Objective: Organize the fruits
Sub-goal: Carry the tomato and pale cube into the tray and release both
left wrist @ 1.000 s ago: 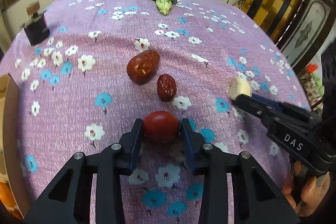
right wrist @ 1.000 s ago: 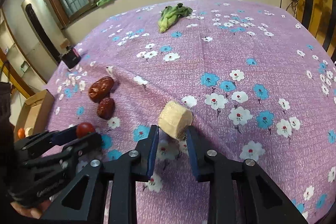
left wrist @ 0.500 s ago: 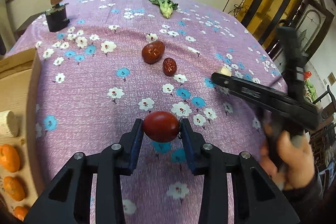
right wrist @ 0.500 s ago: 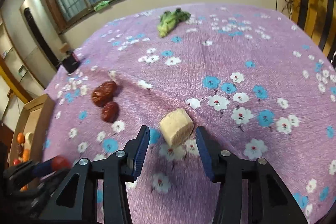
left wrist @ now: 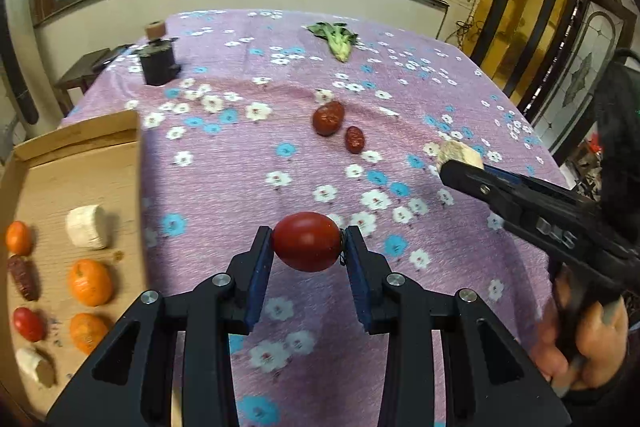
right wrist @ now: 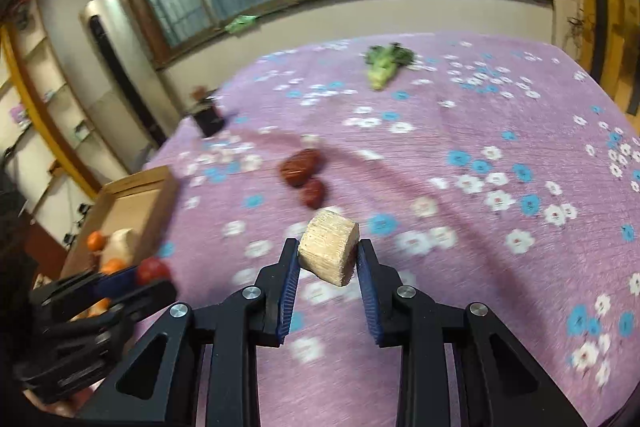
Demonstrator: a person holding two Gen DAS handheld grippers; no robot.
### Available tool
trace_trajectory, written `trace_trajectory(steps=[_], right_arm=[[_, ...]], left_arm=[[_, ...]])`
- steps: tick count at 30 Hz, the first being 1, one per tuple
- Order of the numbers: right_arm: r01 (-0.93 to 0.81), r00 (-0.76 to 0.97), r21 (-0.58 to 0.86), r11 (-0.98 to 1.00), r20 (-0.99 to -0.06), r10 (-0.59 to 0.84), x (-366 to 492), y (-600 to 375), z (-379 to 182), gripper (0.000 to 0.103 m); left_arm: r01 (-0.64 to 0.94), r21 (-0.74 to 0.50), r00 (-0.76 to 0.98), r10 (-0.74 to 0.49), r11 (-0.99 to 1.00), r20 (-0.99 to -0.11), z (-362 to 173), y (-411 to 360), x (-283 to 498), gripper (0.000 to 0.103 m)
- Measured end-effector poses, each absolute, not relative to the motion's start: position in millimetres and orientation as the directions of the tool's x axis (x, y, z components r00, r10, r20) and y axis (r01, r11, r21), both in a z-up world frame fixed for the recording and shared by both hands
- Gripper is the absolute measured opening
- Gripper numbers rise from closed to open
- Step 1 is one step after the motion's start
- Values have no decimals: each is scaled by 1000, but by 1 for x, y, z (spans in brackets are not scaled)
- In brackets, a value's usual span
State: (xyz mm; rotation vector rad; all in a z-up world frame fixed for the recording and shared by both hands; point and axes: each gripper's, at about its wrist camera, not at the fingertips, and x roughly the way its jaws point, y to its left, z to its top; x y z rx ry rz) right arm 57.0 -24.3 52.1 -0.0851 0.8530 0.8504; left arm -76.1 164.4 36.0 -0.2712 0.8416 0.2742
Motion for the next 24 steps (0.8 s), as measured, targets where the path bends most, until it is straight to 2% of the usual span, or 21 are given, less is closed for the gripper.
trace_trajectory(steps=[8, 24], right_arm=[[-781, 268, 275, 561, -664, 698, -5, 5, 70, 29], [-867, 170, 243, 436, -677, 716, -66, 69, 79, 29]], left_arm=[[-420, -99, 629, 211, 902, -748, 41, 191, -112, 34], [-546, -127, 616, 295, 828, -730, 46, 250, -167, 34]])
